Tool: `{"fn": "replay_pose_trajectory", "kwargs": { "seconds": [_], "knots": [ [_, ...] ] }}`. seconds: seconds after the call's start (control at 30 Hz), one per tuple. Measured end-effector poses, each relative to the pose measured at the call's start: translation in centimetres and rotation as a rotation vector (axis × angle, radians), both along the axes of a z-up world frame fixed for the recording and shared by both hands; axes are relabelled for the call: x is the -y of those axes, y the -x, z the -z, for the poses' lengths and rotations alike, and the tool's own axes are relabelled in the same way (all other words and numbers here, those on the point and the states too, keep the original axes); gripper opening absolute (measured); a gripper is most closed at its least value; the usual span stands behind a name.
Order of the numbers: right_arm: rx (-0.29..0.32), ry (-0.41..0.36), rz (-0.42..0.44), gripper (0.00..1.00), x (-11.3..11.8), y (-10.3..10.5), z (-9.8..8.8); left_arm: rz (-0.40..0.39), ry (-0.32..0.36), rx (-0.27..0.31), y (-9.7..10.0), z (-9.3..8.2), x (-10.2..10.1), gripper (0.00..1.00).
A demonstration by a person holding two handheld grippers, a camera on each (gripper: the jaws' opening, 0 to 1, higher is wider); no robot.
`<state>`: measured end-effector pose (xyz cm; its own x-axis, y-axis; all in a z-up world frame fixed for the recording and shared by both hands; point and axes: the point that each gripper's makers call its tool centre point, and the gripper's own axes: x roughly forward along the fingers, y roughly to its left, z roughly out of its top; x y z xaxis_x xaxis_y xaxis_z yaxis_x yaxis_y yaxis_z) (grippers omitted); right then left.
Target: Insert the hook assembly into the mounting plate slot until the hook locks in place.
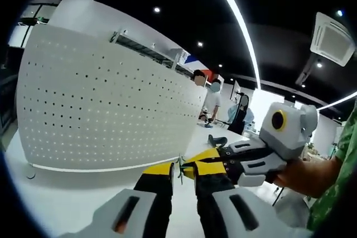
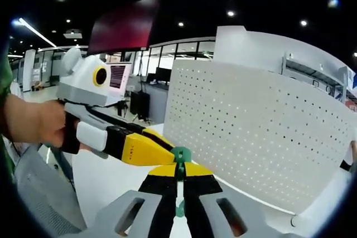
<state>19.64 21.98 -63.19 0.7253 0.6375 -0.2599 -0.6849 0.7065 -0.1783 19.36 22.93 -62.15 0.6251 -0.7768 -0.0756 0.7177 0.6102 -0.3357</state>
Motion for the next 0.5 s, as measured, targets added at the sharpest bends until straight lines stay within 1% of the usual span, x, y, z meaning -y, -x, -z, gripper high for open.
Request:
{"fn": "replay_pose_trajectory", "kwargs": {
  "seconds": [0.1,0.4,0.5],
  "knots": [
    [0.000,0.000,0.003,0.01,0.10,-0.07,-0.03,0.010,0.000,0.005,0.10,-0.14,0.08,0.18],
    [-0.009,-0.008,0.019,0.01,0.63,-0.48,0.12,0.044,-0.002,0.011,0.51,-0.23,0.10,0.27],
    [-0.017,-0.013,0.024,0.01,0.75,-0.61,0.29,0.059,-0.025,0.021,0.87,-0.09,0.15,0.29]
  ]
}}
